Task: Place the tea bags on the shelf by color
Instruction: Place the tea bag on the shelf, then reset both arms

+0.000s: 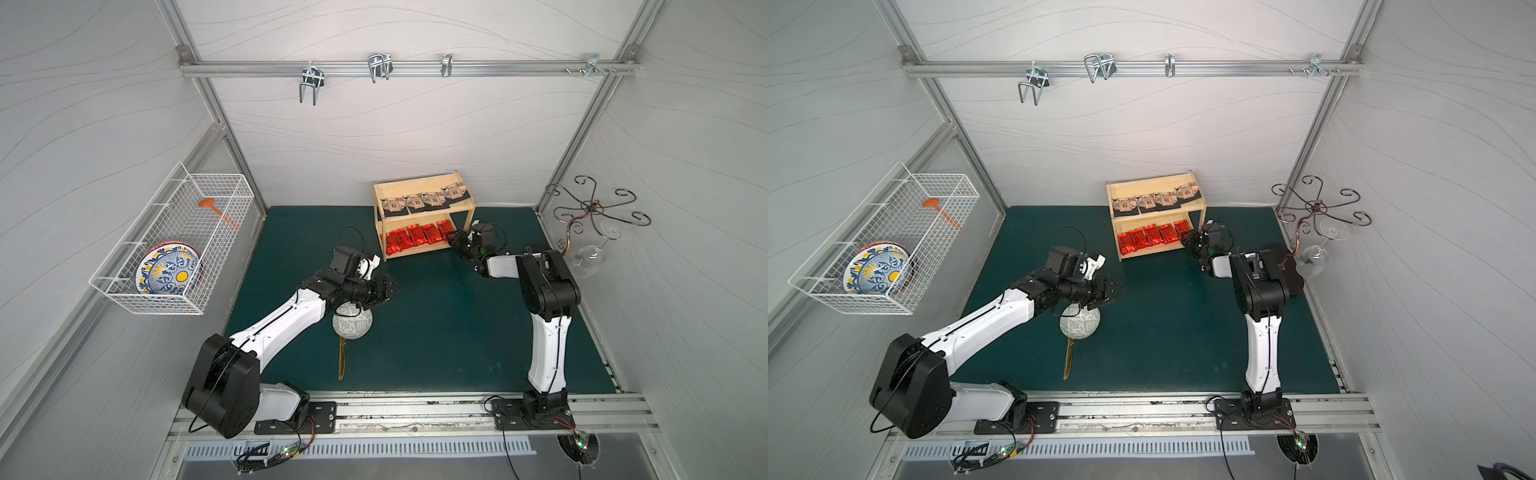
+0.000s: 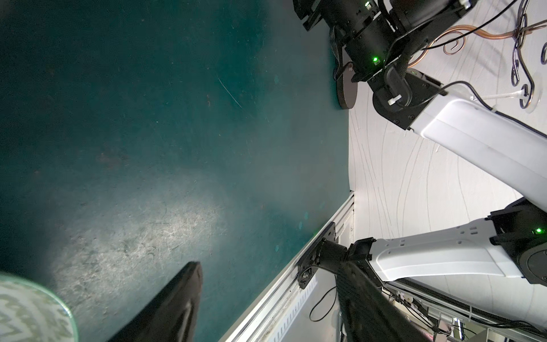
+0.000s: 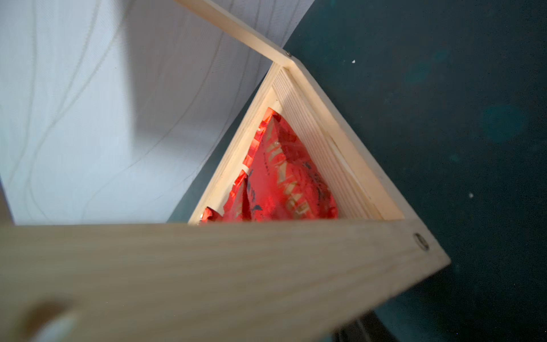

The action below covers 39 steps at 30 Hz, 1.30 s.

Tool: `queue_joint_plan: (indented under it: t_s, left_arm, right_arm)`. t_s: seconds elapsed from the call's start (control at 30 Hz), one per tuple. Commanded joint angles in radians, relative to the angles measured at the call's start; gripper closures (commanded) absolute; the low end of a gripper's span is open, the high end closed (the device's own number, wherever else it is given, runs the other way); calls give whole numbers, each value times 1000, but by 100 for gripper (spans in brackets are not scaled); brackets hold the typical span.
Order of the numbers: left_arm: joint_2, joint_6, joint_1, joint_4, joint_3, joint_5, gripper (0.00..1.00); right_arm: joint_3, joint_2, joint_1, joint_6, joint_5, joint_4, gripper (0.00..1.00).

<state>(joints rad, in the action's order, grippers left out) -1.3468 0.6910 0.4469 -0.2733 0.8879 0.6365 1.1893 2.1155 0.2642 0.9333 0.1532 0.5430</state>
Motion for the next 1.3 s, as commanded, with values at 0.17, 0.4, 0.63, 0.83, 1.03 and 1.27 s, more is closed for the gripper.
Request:
queue_joint_plan:
  t_s: [0.17,0.4,0.63,0.83,1.03,1.27]
  left_arm:
    - [94,-62,-20,-42,15,-98,23]
    - [336,-277,-19,-160,-24,-684,6]
    - [518,-665,-41,375,-378,-1201,12]
    - [296,-770,-325,533,-438,-956,16]
    - [77,-738,-426,804,-473,-786,18]
    - [-22,-735,-527,861,-451,-598,17]
  right_arm:
    - [-221,-292,81,-87,1,-171,32]
    - [-386,-786,213,-341,-311,-607,10]
    - [-503,-979,91,-828,-416,-543,1]
    - [-711,-883,-70,-933,-471,-160,1]
    - [-835,-715,-152,-913,-331,265,1]
    - [-775,-542,-204,-899,-175,310,1]
